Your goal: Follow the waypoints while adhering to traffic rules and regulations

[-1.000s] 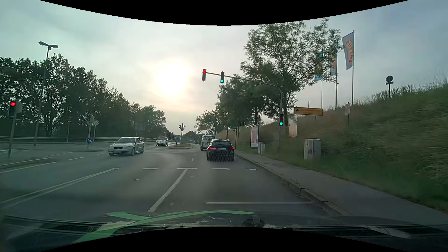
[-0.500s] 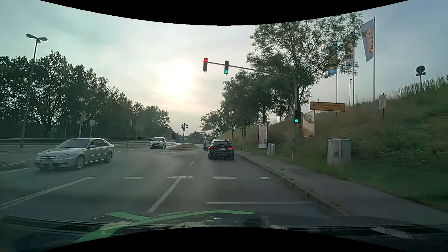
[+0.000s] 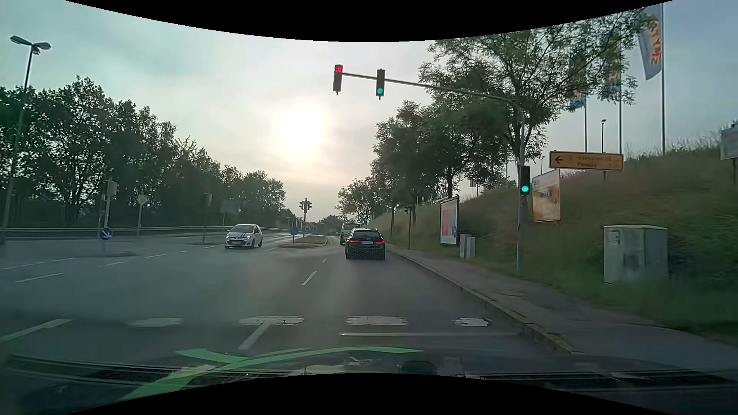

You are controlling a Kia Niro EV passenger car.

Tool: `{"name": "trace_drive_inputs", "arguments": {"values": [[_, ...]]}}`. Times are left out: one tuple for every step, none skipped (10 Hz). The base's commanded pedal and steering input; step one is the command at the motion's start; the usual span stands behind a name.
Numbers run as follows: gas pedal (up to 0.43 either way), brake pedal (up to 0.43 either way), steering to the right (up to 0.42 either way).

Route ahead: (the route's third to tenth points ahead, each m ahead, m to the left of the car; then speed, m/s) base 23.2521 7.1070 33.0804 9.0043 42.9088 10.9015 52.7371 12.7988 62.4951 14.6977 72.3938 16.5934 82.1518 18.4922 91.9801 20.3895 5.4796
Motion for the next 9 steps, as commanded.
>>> {"name": "trace_drive_inputs", "arguments": {"values": [[0.24, 0.0, -0.042], [0.228, 0.0, -0.04], [0.228, 0.0, -0.04], [0.228, 0.0, -0.037], [0.228, 0.0, -0.034], [0.228, 0.0, -0.032], [0.228, 0.0, -0.031], [0.228, 0.0, -0.03], [0.24, 0.0, -0.03]]}}
